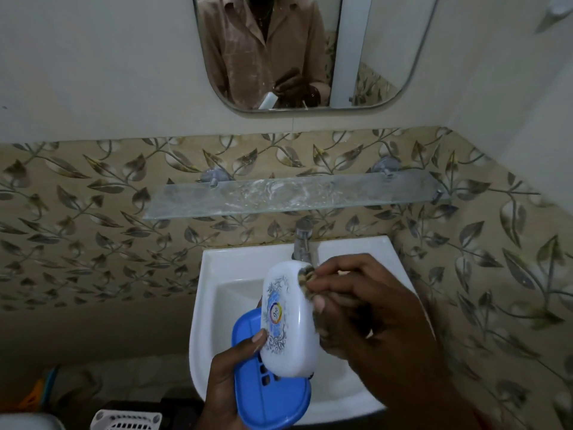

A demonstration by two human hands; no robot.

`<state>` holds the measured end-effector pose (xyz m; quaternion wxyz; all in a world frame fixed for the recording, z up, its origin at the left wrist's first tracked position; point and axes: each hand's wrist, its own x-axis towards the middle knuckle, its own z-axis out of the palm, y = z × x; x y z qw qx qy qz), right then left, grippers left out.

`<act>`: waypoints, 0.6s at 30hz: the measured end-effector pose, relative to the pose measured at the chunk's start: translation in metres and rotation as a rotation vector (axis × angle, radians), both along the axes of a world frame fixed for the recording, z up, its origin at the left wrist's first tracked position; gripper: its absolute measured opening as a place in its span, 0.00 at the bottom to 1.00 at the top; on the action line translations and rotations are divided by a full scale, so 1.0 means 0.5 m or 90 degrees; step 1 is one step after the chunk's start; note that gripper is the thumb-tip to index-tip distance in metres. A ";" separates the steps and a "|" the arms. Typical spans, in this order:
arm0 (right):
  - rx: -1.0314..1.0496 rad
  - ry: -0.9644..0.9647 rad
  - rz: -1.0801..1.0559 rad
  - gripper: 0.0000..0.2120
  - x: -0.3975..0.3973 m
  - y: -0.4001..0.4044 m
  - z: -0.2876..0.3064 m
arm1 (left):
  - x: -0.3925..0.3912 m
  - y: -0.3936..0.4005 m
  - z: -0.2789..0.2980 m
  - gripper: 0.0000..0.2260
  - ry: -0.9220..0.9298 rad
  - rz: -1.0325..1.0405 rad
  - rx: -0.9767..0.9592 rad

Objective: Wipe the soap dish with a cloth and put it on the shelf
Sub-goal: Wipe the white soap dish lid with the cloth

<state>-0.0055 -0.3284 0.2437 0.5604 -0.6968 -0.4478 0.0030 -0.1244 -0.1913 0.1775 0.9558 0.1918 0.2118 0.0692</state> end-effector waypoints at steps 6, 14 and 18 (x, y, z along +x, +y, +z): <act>-0.019 -0.016 0.087 0.03 -0.072 -0.013 -0.037 | 0.001 0.009 -0.012 0.53 0.009 0.027 -0.063; -0.050 0.021 -0.013 0.08 0.045 0.029 0.000 | -0.008 0.046 -0.039 0.41 -0.059 -0.070 -0.191; -0.018 0.112 0.039 0.08 0.037 0.019 0.003 | -0.028 0.055 -0.093 0.21 -0.055 -0.083 -0.165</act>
